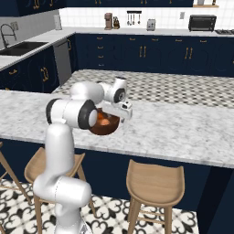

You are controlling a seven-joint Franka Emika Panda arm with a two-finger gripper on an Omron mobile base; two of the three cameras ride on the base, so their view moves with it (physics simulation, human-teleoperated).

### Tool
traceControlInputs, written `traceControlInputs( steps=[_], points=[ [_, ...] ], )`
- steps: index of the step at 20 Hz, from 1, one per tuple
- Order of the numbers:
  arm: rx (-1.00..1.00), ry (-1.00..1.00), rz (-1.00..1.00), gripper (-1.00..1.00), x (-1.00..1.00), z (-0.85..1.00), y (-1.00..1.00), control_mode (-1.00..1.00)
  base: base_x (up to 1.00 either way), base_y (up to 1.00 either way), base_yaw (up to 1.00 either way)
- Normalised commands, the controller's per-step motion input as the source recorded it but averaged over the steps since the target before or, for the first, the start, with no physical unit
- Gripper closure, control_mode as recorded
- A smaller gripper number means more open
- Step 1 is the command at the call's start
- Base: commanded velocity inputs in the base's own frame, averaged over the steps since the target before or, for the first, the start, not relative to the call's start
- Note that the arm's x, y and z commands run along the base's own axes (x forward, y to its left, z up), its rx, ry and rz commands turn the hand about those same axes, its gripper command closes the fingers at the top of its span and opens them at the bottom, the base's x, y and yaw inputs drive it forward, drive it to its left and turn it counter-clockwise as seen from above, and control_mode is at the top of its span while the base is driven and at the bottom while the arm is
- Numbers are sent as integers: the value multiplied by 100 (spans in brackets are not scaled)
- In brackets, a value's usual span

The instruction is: Pick the chicken drumstick and onion from their plates and place them in the bowl. Then put the bowl in the fridge.

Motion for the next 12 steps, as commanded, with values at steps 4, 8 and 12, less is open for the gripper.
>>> traceControlInputs(
  steps=[4,8,12],
  points=[
    [0,3,-3,-100,0,-43,0,-100,0,0,0],
    [0,0,0,-100,0,-16,-1,-100,0,0,0],
    [0,0,0,100,0,-11,0,-100,0,0,0]
  ],
)
